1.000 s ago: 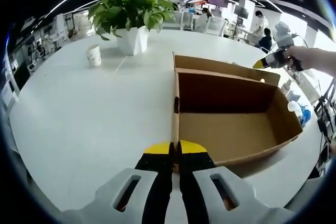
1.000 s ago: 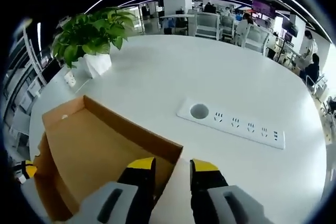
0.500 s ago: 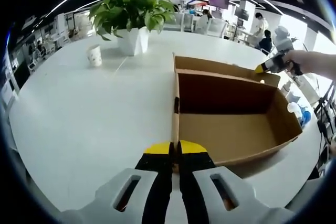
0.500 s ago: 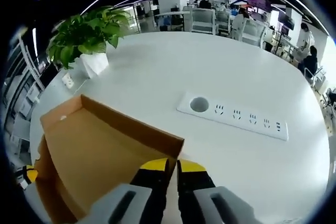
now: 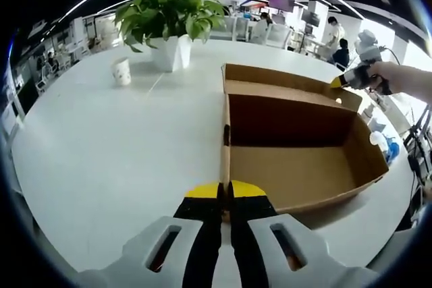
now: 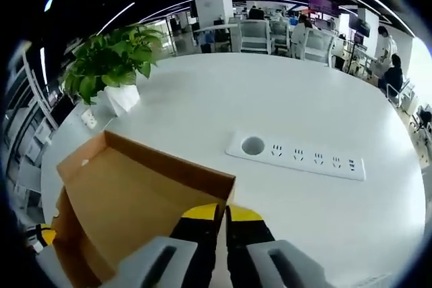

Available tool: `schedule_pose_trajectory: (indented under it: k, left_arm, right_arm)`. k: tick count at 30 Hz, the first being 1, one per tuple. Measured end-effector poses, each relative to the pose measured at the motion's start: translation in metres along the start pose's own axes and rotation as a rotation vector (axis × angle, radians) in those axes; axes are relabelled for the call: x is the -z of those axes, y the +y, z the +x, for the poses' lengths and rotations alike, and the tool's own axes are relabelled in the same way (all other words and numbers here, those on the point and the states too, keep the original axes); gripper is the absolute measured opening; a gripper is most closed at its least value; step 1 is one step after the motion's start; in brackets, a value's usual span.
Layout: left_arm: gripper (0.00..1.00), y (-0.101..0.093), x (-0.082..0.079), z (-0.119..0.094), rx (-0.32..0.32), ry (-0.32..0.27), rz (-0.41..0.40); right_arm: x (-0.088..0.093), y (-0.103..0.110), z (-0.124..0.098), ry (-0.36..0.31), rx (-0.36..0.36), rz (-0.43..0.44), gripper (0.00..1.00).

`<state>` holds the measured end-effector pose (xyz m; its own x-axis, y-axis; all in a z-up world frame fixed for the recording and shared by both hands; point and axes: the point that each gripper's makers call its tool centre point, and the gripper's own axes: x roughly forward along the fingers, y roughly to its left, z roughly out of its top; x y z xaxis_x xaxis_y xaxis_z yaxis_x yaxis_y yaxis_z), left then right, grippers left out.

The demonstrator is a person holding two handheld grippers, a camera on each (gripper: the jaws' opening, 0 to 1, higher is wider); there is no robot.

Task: Operate the shoe box by opening the lid, removing the specified soft item, and placing it in the target area until the item is outside and the box remains undamaged.

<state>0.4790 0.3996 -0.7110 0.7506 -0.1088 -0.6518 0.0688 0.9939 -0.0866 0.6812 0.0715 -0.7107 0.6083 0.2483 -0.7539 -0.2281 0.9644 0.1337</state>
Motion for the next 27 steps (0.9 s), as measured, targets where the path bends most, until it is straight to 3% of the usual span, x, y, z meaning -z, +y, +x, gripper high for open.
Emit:
schedule_pose_trajectory:
  k: [27]
  left_arm:
    - [0.01,-0.001,0.001,0.0,0.004,0.0,-0.007]
  right_arm:
    - [-0.02,0.006,-0.029,-0.079,-0.025,0.013,0.0]
